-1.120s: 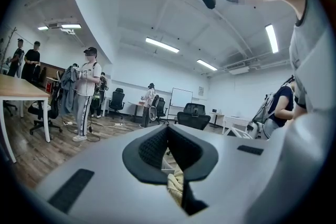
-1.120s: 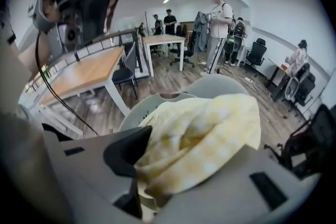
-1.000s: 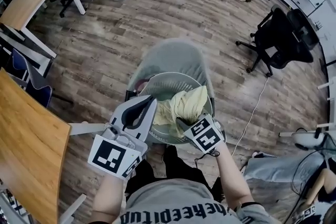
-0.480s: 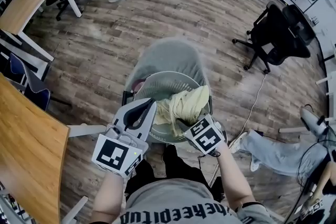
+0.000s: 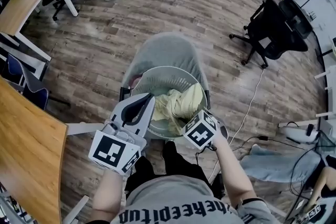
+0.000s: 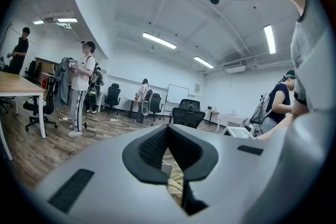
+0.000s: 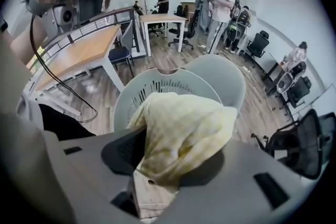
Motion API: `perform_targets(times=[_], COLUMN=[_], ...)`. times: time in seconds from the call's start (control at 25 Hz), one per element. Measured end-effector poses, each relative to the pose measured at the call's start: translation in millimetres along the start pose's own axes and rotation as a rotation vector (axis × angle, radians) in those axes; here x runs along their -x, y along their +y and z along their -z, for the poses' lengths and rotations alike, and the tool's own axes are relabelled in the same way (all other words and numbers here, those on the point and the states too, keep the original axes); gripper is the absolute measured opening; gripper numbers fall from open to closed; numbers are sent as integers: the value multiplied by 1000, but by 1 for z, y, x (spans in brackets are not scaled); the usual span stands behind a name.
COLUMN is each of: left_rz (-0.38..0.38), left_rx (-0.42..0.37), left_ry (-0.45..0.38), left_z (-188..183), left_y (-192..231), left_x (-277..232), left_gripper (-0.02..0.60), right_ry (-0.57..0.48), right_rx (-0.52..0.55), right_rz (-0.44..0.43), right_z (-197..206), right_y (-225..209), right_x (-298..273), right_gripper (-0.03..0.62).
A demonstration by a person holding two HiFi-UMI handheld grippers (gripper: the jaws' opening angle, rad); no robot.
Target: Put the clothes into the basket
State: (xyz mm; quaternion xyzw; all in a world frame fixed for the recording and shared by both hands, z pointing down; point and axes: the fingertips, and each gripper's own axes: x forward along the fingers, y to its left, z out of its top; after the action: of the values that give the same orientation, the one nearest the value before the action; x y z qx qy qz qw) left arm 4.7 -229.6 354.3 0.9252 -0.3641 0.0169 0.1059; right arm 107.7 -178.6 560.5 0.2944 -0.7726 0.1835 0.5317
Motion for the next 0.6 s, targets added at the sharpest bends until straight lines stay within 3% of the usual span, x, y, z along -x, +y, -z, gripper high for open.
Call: perform_targets(times=[0.2,0.4,0.6], left_rz=[13,13,18], left_rx=[-3,-1,-8], left_ry=[3,2,4], left_z=[3,3,0], left_y=[-7,-9,-13], left_x=[-1,1,-1], left_gripper=[14,14,14], right_ry=[-115,-244,-378], right_rx=[-153,-179,-225], right_rz=[-66,-66,-7], right_z=[-8,-32,-44], right_y=[-3,-8,-18], right_x=[10,35,56], right_gripper=[232,238,146])
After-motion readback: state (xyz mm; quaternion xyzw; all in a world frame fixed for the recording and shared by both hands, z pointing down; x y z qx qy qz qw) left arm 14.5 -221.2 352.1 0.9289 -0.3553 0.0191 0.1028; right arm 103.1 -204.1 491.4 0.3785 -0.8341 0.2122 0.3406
